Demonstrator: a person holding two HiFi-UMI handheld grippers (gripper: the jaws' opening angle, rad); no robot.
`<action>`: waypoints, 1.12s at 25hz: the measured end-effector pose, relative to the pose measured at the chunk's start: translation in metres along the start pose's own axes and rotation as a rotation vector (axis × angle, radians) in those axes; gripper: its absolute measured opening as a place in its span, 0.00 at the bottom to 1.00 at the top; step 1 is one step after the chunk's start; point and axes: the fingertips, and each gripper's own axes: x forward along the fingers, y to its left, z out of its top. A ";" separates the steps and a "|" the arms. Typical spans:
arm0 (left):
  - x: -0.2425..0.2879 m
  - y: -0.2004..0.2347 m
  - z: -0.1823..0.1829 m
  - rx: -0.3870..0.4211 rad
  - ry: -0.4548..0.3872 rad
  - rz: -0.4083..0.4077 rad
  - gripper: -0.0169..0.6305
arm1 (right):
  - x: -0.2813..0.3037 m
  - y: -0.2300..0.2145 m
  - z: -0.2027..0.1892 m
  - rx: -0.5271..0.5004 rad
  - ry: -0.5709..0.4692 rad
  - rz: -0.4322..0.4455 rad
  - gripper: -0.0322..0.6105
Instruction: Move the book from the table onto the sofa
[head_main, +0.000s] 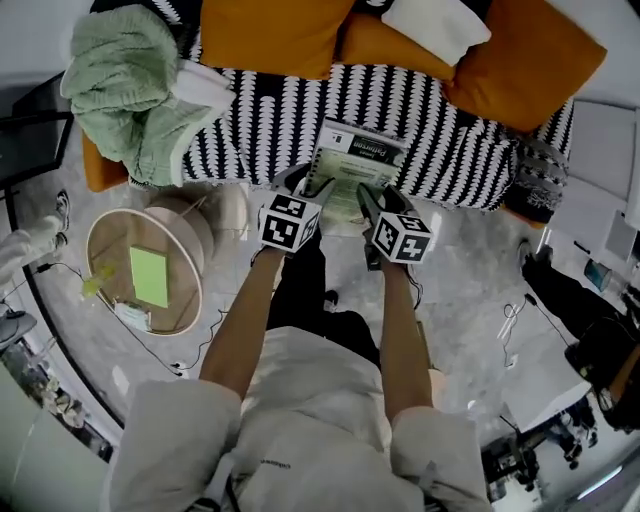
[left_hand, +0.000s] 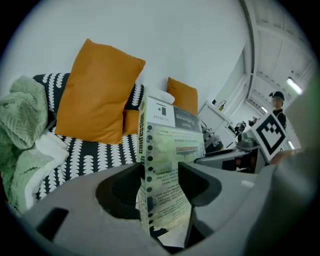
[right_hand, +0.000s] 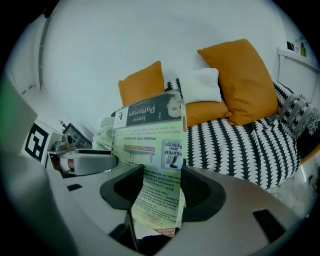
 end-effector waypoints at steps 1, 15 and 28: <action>0.008 0.005 -0.001 -0.005 0.014 -0.008 0.39 | 0.009 -0.005 0.000 0.005 0.004 -0.004 0.41; 0.115 0.087 -0.032 -0.024 0.131 -0.042 0.36 | 0.134 -0.061 -0.017 0.000 0.103 -0.003 0.41; 0.194 0.139 -0.060 0.023 0.212 -0.061 0.36 | 0.217 -0.101 -0.031 0.036 0.103 -0.027 0.41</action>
